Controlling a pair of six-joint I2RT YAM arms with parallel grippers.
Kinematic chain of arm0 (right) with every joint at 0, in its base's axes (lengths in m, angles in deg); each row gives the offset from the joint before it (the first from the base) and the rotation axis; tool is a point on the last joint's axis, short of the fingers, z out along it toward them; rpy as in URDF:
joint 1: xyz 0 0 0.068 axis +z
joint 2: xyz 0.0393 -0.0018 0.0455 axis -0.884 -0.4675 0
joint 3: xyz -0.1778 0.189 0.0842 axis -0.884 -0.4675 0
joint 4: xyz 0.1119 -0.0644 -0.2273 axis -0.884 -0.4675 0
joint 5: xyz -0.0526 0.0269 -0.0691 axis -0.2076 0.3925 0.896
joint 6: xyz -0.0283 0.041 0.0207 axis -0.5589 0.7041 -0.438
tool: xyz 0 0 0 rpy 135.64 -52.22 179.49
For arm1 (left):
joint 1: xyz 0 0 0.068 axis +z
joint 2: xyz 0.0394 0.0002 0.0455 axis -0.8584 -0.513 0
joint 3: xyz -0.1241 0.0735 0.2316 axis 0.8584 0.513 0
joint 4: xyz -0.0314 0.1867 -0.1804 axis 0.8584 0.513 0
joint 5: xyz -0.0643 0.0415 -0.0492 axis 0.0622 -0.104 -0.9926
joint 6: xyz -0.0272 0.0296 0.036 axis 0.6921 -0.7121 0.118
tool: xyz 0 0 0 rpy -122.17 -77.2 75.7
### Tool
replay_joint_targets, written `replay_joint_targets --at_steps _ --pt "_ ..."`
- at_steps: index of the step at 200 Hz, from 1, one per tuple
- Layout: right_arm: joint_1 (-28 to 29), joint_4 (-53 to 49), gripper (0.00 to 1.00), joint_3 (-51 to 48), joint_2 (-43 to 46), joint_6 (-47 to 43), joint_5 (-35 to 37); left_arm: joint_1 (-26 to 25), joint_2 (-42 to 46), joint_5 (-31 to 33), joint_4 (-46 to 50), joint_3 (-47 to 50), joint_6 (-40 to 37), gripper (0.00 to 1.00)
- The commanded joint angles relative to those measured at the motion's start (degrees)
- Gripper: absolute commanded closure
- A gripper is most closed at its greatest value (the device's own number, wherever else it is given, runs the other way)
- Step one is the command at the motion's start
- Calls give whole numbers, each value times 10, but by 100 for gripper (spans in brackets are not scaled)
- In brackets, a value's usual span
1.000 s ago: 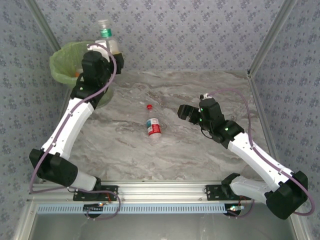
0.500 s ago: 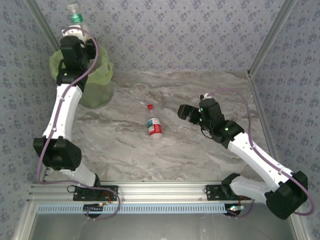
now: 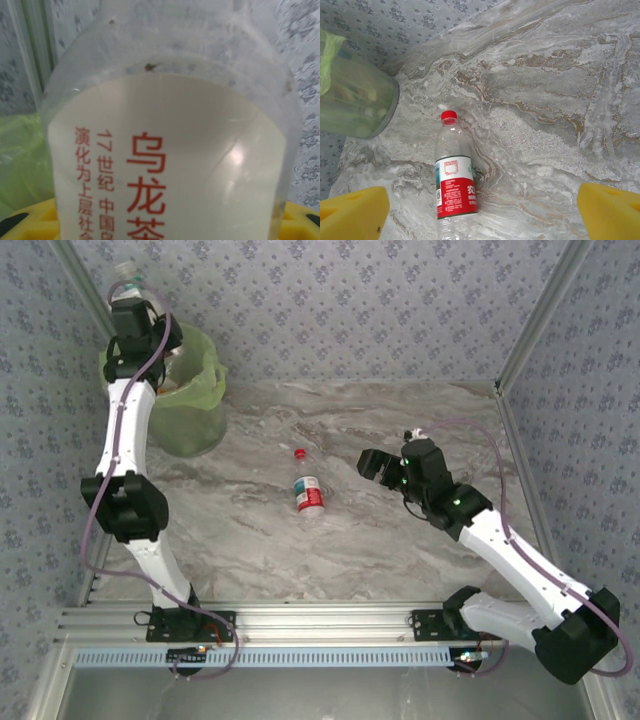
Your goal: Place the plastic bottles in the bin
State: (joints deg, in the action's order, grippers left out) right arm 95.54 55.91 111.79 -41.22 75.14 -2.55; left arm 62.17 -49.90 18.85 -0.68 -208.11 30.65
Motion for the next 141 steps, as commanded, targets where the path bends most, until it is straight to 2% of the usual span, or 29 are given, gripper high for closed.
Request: replay_joint_targets --at_steps 1,34,73,88,119,141 --pt "4 -14 2 -9 18 14 18 2 -20 -22 47 -32 71 62" --pt "4 -10 2 -15 23 18 22 1 -38 -13 63 -21 128 61" --pt "4 -13 2 -13 23 16 23 0 -37 -25 57 7 143 49" --pt "3 -12 2 -14 22 16 23 -2 -35 -26 61 12 140 42" --pt "4 -12 2 -16 21 16 23 -1 -20 -39 68 16 113 20" --pt "4 -9 2 -16 19 16 22 0 -10 -44 67 12 93 13"
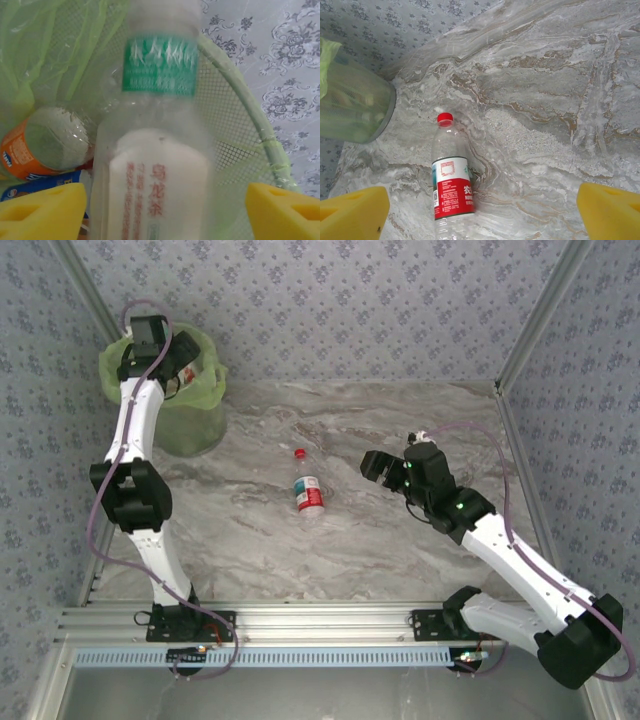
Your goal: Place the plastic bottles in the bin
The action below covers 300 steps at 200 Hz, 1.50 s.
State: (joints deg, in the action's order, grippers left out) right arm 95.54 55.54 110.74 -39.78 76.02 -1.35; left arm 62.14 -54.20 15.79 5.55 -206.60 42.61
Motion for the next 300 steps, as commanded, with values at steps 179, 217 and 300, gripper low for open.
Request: replay_joint_targets --at_steps 179,217,300 --pt "6 0 1 -9 -39 -2 18 -39 157 -4 -12 77 -89 1" --pt "10 51 1 -40 -38 -15 28 -120 229 96 -38 198 -87 1" --pt "25 91 1 -65 -35 -63 66 -296 284 221 -47 351 -78 1"
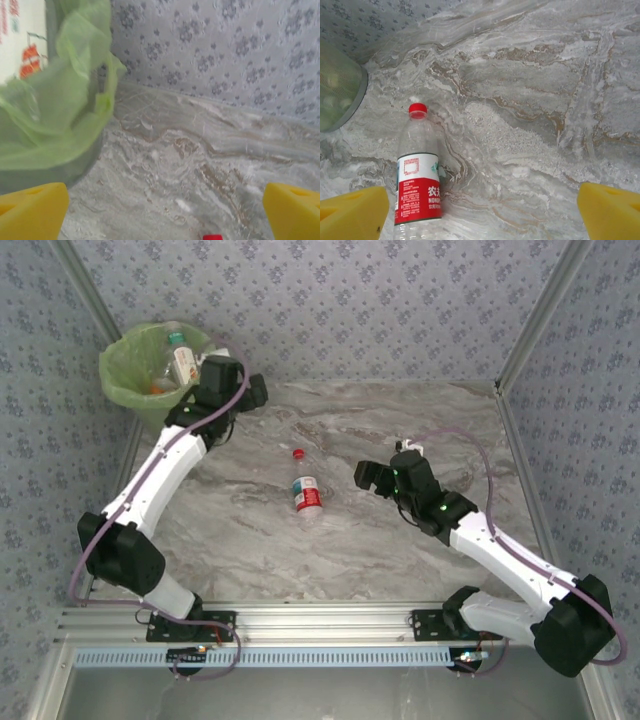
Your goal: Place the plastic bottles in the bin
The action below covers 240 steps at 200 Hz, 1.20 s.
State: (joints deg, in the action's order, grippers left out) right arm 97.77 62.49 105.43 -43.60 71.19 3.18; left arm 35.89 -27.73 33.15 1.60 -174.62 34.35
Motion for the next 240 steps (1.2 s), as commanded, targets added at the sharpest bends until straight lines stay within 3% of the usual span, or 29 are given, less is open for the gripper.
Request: replay_joint_targets --at_steps 1,125,190,240 --pt "3 23 1 -13 3 -15 21 -35 19 48 -7 33 5 1" --pt "10 57 1 -34 -6 -59 28 -111 -12 -119 30 183 135 1" --pt "12 68 1 -40 -9 -62 32 -159 -81 -174 12 192 207 1" --pt "13 61 1 -42 -2 -61 33 -171 -151 -164 -18 181 249 1"
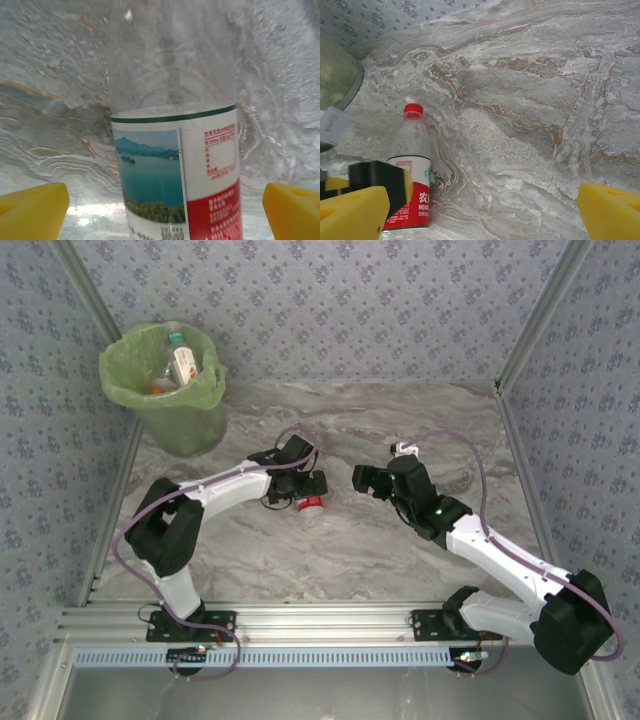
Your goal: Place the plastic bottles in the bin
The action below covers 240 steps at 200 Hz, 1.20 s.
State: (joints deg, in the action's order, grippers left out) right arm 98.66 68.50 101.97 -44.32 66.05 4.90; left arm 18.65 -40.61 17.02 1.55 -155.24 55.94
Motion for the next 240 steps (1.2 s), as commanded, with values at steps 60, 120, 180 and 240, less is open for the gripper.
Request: replay_joint_targets --at_steps 60,120,180,240 --pt "4 2 1 -16 11 -5 21 1 -66 -32 -66 -12 13 14" --pt "5 15 1 -14 9 -22 -2 0 -93 -27 -67 -24 -17 26" --pt "39 30 2 12 7 -173 -109 0 -103 -17 -75 -24 -36 35" --pt "92 -27 3 62 -25 -292 -91 5 -74 -42 -109 -6 -75 40"
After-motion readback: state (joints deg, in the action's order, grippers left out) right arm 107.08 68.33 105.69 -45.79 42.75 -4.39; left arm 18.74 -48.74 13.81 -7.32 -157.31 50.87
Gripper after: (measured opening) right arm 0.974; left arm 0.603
